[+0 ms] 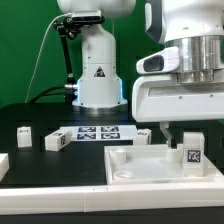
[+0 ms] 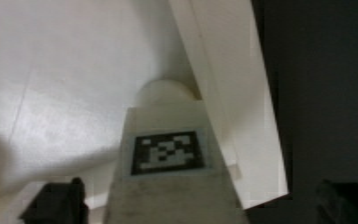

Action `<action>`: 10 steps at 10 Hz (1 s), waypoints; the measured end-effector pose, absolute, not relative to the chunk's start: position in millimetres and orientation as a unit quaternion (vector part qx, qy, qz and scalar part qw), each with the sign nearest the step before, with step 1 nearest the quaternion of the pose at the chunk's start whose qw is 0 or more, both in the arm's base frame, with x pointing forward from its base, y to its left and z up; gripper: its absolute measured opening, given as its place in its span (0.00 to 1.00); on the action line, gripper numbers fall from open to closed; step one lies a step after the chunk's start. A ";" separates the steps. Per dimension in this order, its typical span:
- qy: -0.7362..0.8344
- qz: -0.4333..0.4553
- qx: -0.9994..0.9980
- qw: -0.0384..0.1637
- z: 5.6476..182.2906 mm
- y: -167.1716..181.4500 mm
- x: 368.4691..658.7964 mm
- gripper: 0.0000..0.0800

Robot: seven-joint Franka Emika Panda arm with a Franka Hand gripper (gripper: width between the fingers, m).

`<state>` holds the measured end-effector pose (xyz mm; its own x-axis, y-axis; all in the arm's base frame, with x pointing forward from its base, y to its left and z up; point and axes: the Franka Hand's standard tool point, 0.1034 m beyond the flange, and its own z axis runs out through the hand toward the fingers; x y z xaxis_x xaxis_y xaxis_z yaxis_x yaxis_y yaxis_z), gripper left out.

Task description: Assemble one leg

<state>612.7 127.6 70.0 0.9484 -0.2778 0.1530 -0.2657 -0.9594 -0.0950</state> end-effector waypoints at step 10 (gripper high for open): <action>0.197 -0.079 -0.976 0.045 68.8 122.1 611.9 0.37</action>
Offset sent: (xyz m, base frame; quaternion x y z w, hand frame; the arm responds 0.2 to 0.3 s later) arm 0.0000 0.0000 0.0000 0.0000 0.0000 0.0000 1.0000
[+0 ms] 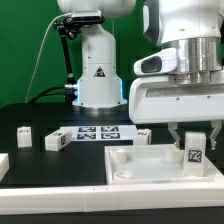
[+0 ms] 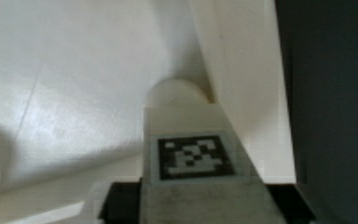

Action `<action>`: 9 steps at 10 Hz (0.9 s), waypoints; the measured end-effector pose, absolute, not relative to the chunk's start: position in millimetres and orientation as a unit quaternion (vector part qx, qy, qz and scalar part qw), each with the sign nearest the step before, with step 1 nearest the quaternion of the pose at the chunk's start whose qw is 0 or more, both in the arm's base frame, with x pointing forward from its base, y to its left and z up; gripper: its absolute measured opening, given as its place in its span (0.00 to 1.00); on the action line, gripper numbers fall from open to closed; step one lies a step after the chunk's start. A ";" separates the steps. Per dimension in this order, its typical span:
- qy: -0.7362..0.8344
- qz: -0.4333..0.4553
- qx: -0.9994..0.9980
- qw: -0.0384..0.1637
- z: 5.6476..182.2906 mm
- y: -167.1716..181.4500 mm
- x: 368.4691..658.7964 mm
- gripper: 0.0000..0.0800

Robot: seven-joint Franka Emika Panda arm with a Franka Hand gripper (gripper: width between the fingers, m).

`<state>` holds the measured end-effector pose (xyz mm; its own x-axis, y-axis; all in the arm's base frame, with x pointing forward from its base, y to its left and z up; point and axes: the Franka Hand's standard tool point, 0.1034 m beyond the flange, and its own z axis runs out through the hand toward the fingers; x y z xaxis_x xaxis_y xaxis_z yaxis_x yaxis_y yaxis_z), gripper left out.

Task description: Assemble one leg

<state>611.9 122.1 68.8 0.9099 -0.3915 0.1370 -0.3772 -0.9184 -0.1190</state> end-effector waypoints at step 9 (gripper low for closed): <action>0.679 -0.029 -0.727 0.105 67.6 124.1 608.1 0.37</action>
Offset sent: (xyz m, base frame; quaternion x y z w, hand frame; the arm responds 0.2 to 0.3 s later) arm -0.0059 -0.0032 -0.0011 -0.0117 0.0108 0.2180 0.9758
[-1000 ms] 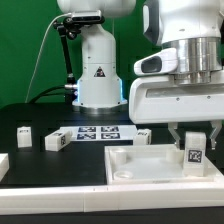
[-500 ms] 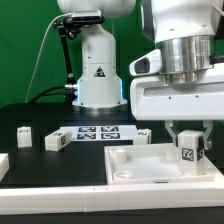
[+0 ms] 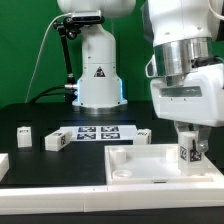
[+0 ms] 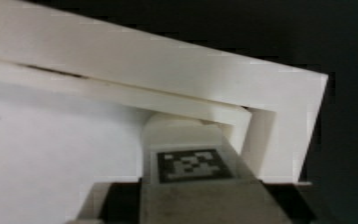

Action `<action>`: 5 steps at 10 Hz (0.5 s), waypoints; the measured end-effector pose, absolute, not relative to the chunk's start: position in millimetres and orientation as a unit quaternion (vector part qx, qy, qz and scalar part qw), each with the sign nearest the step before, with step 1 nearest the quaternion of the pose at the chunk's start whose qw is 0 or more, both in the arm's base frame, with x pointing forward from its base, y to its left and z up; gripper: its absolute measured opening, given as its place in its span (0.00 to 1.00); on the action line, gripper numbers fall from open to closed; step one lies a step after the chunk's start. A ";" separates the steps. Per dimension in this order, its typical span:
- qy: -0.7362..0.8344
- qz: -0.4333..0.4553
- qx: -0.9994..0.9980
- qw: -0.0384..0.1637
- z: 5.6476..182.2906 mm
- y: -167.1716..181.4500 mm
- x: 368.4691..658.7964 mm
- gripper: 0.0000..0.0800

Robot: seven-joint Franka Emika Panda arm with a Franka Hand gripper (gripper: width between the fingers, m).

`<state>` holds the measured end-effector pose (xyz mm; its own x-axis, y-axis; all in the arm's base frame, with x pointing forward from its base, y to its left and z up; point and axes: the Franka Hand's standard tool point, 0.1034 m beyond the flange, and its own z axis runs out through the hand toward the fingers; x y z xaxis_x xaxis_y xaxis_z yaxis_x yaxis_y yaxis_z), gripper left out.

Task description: Assemble one leg

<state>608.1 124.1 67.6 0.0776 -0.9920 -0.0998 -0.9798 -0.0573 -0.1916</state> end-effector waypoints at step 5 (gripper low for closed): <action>0.818 -0.002 -0.563 0.113 66.3 124.0 607.1 0.37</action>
Offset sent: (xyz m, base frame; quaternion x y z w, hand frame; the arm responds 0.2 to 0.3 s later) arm -0.0002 -0.0007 -0.0022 0.0011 0.0078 0.1645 0.9863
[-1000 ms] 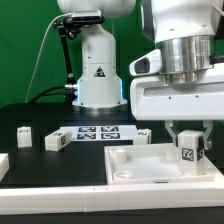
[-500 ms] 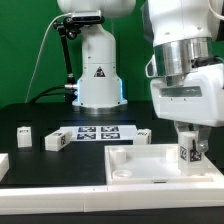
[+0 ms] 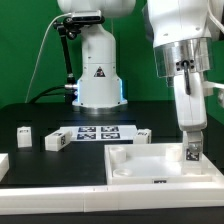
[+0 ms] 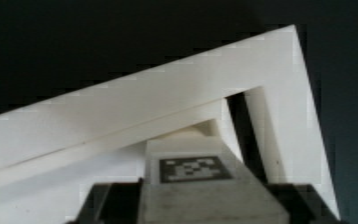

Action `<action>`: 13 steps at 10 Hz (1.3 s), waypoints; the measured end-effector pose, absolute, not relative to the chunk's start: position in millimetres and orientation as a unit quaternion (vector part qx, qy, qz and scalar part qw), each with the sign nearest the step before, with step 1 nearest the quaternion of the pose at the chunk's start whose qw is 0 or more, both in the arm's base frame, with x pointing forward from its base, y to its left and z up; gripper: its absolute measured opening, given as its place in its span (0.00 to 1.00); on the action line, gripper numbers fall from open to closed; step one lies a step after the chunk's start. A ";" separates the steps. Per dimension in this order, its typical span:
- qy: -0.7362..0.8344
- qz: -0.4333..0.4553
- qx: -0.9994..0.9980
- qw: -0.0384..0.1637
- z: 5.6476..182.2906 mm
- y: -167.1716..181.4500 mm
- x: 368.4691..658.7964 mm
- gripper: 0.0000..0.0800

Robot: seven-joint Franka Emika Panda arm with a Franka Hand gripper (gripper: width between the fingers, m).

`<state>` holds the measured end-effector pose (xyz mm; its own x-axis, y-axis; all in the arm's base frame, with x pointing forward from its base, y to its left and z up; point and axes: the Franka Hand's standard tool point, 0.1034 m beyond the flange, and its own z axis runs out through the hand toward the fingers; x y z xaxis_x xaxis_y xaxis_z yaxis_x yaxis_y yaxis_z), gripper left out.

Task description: Assemble one leg

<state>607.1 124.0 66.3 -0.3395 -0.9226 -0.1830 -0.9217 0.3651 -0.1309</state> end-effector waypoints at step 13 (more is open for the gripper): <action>0.862 -0.008 -0.495 0.108 65.7 109.2 606.6 0.81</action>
Offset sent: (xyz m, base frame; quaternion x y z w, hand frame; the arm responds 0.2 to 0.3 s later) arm -0.0024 0.0021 -0.0008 -0.0001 0.0029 0.1756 0.9845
